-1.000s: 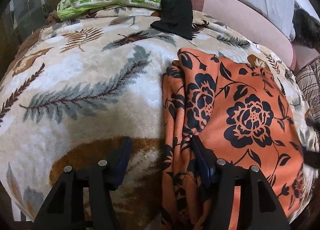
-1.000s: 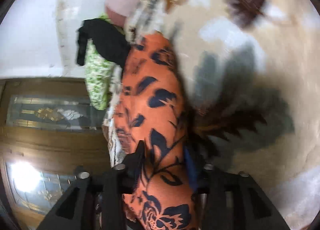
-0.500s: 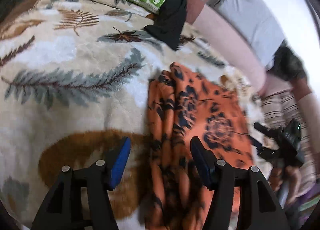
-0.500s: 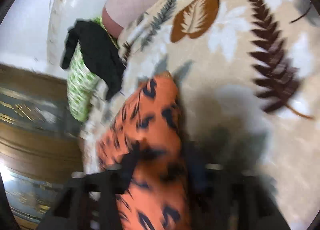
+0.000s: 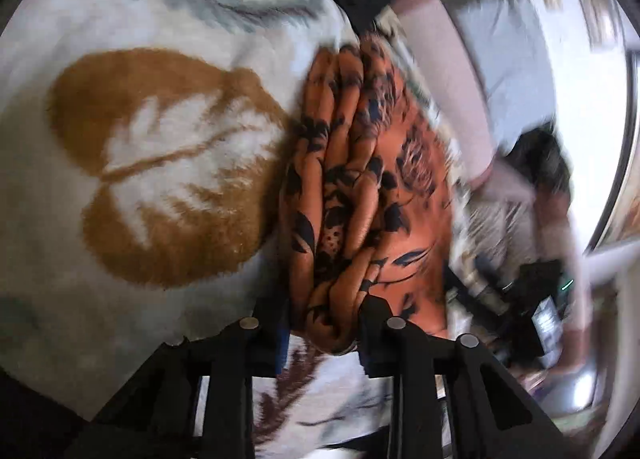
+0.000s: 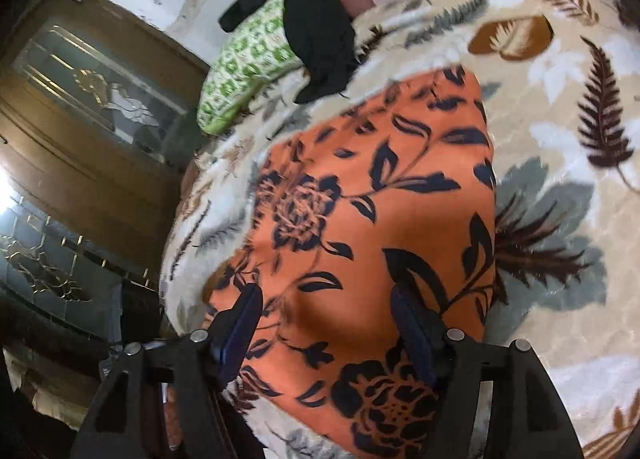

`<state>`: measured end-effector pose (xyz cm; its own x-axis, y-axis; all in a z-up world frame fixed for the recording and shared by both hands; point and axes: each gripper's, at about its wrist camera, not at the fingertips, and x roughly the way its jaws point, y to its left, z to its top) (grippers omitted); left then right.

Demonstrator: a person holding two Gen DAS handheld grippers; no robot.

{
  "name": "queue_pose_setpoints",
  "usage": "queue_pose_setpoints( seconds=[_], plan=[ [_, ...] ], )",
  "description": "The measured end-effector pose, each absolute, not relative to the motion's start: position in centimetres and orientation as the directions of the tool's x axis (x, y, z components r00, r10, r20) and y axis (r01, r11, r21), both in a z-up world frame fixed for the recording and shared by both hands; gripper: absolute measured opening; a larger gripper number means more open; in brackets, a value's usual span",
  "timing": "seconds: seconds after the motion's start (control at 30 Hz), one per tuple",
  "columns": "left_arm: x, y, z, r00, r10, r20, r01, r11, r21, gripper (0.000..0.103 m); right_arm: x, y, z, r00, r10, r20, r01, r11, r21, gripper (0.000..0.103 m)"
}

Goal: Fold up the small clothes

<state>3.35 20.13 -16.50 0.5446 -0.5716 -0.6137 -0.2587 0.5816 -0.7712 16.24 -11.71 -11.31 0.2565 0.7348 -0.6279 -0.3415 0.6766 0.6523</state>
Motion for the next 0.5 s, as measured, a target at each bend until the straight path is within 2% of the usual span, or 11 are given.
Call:
queue_pose_setpoints(
  seconds=[0.1, 0.2, 0.27, 0.3, 0.37, 0.5],
  plan=[
    [3.2, 19.3, -16.6, 0.54, -0.544, -0.642, -0.237, 0.634, -0.736, 0.025, 16.4, -12.0, -11.1, 0.238, 0.739, -0.63, -0.35, 0.671, 0.654, 0.07],
    [3.7, 19.6, -17.9, 0.529, -0.592, -0.608, -0.263, 0.568, -0.78, 0.031, 16.8, -11.5, -11.7, 0.21, 0.751, -0.626, -0.333, 0.657, 0.676, 0.07],
    [3.9, 19.0, -16.1, 0.536, -0.569, -0.624, -0.22, 0.62, -0.753, 0.04, 16.9, -11.7, -11.6, 0.214, 0.755, -0.619, -0.323, 0.653, 0.685, 0.07],
    [4.1, 19.0, -14.8, 0.554, -0.552, -0.624, -0.193, 0.644, -0.741, 0.05, 17.0, -11.7, -11.6, 0.214, 0.757, -0.618, -0.315, 0.652, 0.689, 0.07],
    [4.9, 19.4, -13.1, 0.602, -0.547, -0.581, -0.149, 0.639, -0.755, 0.076, 17.1, -11.5, -11.7, 0.208, 0.757, -0.619, -0.312, 0.651, 0.692, 0.07],
    [9.7, 20.8, -13.1, 0.592, -0.552, -0.587, -0.175, 0.623, -0.763, 0.079, 17.2, -11.1, -11.8, 0.203, 0.757, -0.622, -0.318, 0.651, 0.689, 0.07]
  ],
)
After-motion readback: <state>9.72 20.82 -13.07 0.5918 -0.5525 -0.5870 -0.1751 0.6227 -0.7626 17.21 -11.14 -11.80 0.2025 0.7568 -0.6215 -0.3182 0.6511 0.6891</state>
